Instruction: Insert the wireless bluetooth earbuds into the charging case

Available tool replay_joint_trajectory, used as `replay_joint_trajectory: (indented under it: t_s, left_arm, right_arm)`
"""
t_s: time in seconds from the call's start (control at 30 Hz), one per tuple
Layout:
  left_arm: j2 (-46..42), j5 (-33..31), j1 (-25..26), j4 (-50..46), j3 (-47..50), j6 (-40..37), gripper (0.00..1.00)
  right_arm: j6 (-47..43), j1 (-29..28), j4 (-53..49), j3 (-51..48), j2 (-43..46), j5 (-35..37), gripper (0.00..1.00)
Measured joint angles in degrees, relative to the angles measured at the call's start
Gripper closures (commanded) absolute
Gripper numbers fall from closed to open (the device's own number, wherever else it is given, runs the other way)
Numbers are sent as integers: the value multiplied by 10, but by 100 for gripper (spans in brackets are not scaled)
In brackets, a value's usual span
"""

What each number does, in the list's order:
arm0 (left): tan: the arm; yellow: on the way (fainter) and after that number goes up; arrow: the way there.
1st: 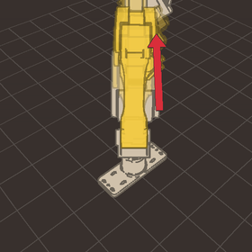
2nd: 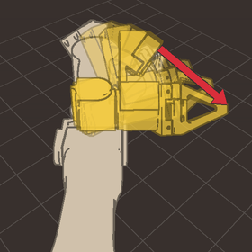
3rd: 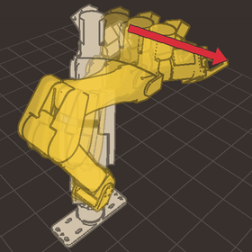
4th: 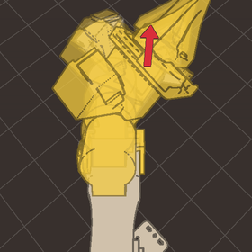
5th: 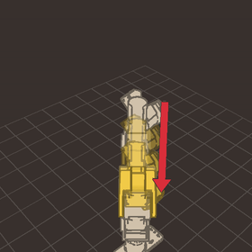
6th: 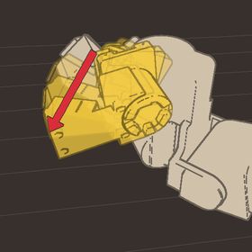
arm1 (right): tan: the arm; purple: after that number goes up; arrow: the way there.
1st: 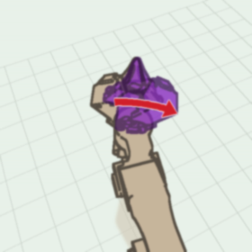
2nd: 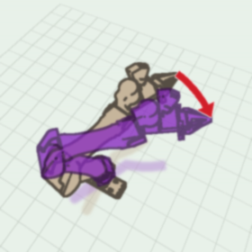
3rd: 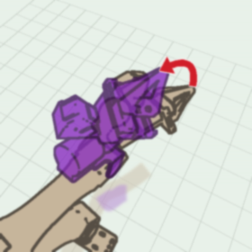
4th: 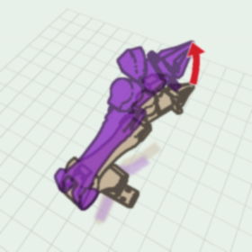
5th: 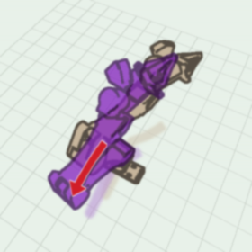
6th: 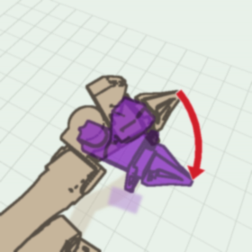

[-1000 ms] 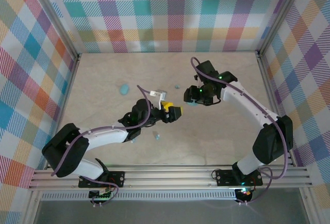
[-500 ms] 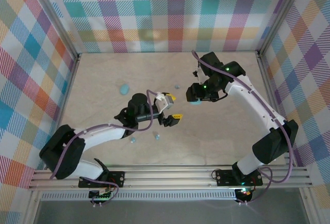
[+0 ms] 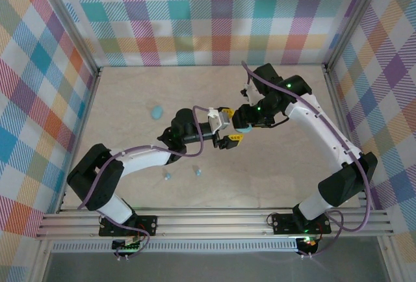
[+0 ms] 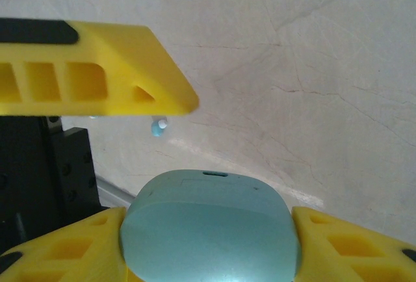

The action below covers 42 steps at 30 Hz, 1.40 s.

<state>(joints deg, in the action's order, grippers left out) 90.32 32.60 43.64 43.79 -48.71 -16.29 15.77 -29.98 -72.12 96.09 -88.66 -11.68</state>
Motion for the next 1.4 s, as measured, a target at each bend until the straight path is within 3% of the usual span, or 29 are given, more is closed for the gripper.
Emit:
replay_joint_trajectory:
  t_s: [0.23, 0.6, 0.8, 0.93, 1.03, 1.1, 1.27, 1.4]
  left_arm:
    - [12, 6, 5, -1, 0, 6, 34]
    - [19, 11, 5, 10, -14, 37, 44]
    - [26, 21, 6, 30, -20, 60, 66]
    - [27, 21, 5, 29, -21, 64, 77]
    - [27, 20, 6, 26, -22, 64, 78]
    - [27, 16, 6, 19, -22, 65, 79]
    - [27, 4, 2, 10, -21, 86, 79]
    - [22, -7, -12, 23, -3, 125, 79]
  right_arm:
    - [0, 0, 0, 0, 0, -2, 50]
    - [0, 0, 1, 0, 0, -8, 50]
    - [0, 0, 7, 0, 0, -10, 47]
    - [2, 1, 7, 0, 0, -8, 33]
    - [5, 1, 9, 0, 1, -2, 18]
    - [13, 1, 15, 0, 7, 3, 15]
    - [38, 21, 45, -2, 55, 5, 15]
    - [79, 84, 114, -46, 137, -36, 21]
